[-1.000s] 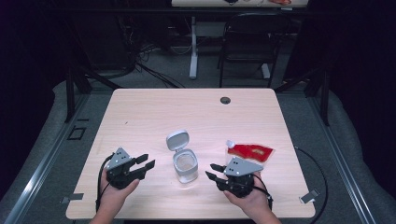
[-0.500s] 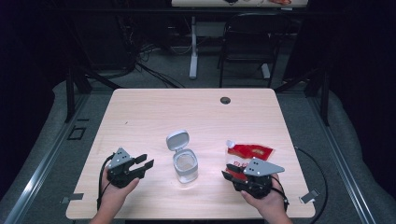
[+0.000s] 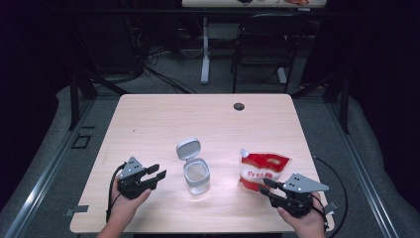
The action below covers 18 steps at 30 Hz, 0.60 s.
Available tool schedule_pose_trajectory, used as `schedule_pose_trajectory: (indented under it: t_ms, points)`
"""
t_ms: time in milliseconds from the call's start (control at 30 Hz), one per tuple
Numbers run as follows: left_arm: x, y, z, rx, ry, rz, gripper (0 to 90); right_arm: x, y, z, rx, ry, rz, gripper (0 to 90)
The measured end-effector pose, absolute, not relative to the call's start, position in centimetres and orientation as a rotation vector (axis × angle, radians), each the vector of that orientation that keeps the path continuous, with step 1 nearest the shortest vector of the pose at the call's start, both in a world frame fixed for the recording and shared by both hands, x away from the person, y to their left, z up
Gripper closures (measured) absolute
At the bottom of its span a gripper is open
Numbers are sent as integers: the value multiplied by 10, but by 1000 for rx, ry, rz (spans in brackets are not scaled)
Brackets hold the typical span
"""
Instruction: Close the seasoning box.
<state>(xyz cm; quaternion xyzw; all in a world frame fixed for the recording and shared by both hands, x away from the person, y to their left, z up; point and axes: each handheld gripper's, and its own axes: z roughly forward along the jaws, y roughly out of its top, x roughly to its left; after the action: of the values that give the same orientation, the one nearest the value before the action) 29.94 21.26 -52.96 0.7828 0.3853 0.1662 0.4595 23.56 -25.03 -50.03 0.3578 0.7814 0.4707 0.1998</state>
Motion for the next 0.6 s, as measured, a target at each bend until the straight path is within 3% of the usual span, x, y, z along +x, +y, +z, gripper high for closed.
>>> schedule_pose_trajectory:
  t_ms: [600]
  points:
    - [296,217,-531,1929,961,423,607,240,-291,-506,1121,2071,1266,660]
